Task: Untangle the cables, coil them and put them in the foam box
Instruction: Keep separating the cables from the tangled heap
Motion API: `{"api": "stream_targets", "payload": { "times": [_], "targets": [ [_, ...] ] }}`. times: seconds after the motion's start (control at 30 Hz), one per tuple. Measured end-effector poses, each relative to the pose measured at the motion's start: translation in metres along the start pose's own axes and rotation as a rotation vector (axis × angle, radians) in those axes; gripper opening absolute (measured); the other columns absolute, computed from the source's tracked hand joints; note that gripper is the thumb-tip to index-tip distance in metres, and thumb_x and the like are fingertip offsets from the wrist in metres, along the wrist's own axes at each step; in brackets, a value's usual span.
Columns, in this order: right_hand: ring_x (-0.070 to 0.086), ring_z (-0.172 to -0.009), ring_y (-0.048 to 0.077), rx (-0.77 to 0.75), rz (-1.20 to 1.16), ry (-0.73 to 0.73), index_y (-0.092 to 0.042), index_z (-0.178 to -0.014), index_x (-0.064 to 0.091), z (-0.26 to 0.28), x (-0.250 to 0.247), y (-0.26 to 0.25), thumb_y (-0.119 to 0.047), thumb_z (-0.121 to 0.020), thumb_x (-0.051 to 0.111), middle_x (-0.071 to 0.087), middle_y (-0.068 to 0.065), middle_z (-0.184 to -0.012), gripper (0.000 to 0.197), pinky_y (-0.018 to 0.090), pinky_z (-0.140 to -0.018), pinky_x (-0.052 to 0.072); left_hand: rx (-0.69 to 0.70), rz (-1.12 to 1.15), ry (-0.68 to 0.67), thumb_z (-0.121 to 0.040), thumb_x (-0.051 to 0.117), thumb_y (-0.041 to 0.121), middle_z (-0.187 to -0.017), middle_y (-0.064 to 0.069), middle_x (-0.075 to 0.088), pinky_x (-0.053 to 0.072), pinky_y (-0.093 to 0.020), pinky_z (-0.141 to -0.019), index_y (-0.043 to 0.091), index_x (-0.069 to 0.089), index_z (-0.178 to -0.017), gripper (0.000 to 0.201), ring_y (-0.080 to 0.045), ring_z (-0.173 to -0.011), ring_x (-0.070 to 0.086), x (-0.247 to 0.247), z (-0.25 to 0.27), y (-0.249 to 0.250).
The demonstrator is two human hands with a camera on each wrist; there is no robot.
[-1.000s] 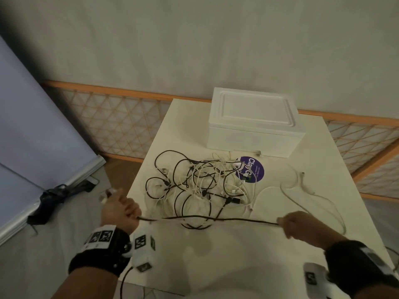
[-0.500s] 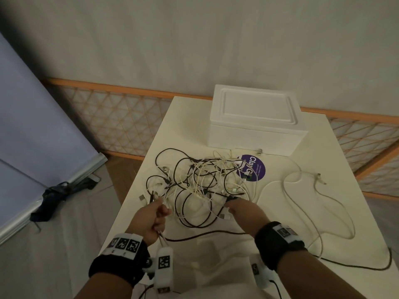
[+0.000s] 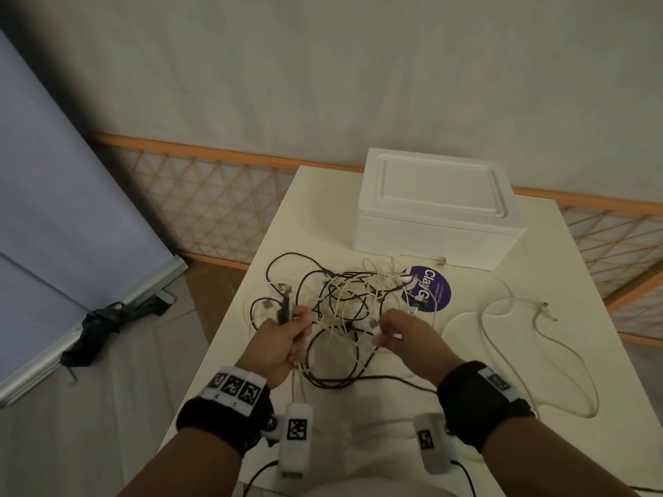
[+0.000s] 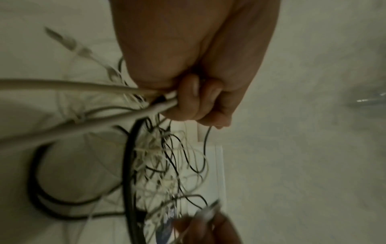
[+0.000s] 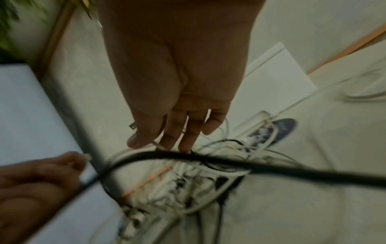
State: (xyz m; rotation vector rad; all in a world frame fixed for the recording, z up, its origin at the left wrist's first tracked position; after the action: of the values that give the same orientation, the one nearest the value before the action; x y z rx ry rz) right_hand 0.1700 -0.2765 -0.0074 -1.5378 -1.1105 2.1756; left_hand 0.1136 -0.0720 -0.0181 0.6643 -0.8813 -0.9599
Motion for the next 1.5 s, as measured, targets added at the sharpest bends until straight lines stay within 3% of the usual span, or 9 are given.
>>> {"api": "stream_targets", "payload": {
  "times": [0.17, 0.3, 0.47, 0.63, 0.97, 1.17, 1.27, 1.4, 1.5],
  "targets": [
    [0.06, -0.063, 0.013, -0.122, -0.285, 0.066, -0.013, -0.081, 0.052, -0.009, -0.019, -0.069, -0.02, -0.091, 0.06, 0.066, -0.002, -0.067, 0.015, 0.027, -0.062, 0.047, 0.066, 0.105, -0.211, -0.083, 0.06, 0.009, -0.06, -0.001, 0.04, 0.029, -0.019, -0.041, 0.008, 0.063, -0.104, 0.022, -0.006, -0.042, 0.031, 0.066, 0.0, 0.008],
    [0.057, -0.05, 0.006, -0.039, -0.457, 0.189, -0.007, -0.074, 0.056, -0.012, -0.034, -0.07, -0.029, -0.089, 0.064, 0.062, -0.001, -0.057, 0.027, 0.018, -0.053, 0.047, 0.064, 0.121, -0.367, -0.09, 0.052, 0.022, -0.068, 0.0, 0.051, 0.03, -0.017, -0.044, 0.011, 0.058, -0.097, 0.014, -0.004, -0.045, 0.035, 0.092, 0.008, 0.005],
    [0.055, -0.045, 0.004, 0.084, -0.395, 0.266, -0.012, -0.068, 0.046, -0.009, -0.029, -0.061, -0.04, -0.084, 0.066, 0.057, 0.0, -0.055, 0.038, 0.027, -0.054, 0.049, 0.184, -0.008, -0.306, -0.094, 0.054, 0.014, -0.064, 0.0, 0.048, 0.028, -0.019, -0.044, 0.011, 0.058, -0.095, 0.006, -0.005, -0.046, 0.034, 0.09, 0.008, -0.003],
    [0.054, -0.049, 0.015, 0.085, -0.31, 0.167, -0.005, -0.073, 0.051, -0.006, -0.013, -0.063, -0.05, -0.091, 0.051, 0.059, 0.004, -0.054, 0.048, 0.035, -0.06, 0.05, 0.182, -0.003, -0.124, -0.083, 0.068, 0.038, -0.059, -0.004, 0.039, 0.03, -0.022, -0.043, 0.011, 0.068, -0.084, 0.027, -0.009, -0.047, 0.034, 0.071, 0.003, -0.002],
    [0.047, -0.049, 0.015, 0.104, -0.359, 0.142, -0.01, -0.065, 0.046, -0.007, -0.006, -0.057, -0.053, -0.088, 0.055, 0.048, 0.006, -0.056, 0.049, 0.03, -0.057, 0.045, 0.19, -0.177, -0.318, -0.089, 0.052, 0.004, -0.063, -0.002, 0.058, 0.034, -0.025, -0.053, 0.009, 0.068, -0.088, 0.017, -0.012, -0.059, 0.047, 0.086, 0.015, -0.001],
    [0.05, -0.044, 0.012, 0.071, -0.222, 0.034, -0.007, -0.068, 0.053, 0.001, -0.001, -0.068, -0.059, -0.089, 0.045, 0.056, 0.011, -0.057, 0.057, 0.023, -0.054, 0.042, 0.245, -0.421, -0.38, -0.072, 0.057, 0.023, -0.076, -0.015, 0.066, 0.041, -0.029, -0.061, -0.004, 0.065, -0.09, 0.033, -0.023, -0.07, 0.055, 0.087, 0.018, 0.0],
    [0.051, -0.047, 0.007, -0.009, -0.244, -0.065, -0.014, -0.067, 0.054, 0.007, 0.002, -0.076, -0.059, -0.089, 0.042, 0.059, 0.003, -0.059, 0.051, 0.016, -0.054, 0.042, 0.26, -0.405, -0.423, -0.07, 0.063, 0.023, -0.072, -0.008, 0.066, 0.043, -0.024, -0.059, 0.009, 0.07, -0.082, 0.02, -0.016, -0.068, 0.06, 0.085, 0.021, 0.003],
    [0.052, -0.067, 0.003, -0.116, 0.152, -0.103, -0.032, -0.077, 0.052, 0.014, 0.001, -0.056, -0.063, -0.083, 0.054, 0.057, -0.009, -0.075, 0.032, 0.025, -0.066, 0.042, 0.187, -0.115, -0.204, -0.083, 0.065, 0.007, -0.074, -0.008, 0.068, 0.051, -0.037, -0.085, 0.014, 0.072, -0.065, 0.021, -0.031, -0.09, 0.063, 0.053, 0.012, 0.012],
    [0.062, -0.074, 0.013, -0.044, 0.433, 0.049, -0.023, -0.085, 0.061, 0.015, -0.021, -0.014, -0.062, -0.083, 0.052, 0.064, -0.007, -0.075, 0.04, 0.029, -0.07, 0.048, 0.138, 0.235, -0.09, -0.088, 0.056, 0.026, -0.051, -0.002, 0.045, 0.055, -0.047, -0.082, 0.012, 0.056, -0.06, 0.031, -0.024, -0.06, 0.056, 0.014, 0.007, 0.025]
  ]
}}
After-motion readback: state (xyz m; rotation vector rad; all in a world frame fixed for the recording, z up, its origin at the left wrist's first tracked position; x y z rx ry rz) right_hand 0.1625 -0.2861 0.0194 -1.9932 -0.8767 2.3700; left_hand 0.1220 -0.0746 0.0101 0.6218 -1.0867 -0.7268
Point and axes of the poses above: each hand's wrist, its own z-axis away from the middle knuckle, its own x-axis out of the palm, y = z × x, the point moved 8 cm from there along -z, towards the middle knuckle
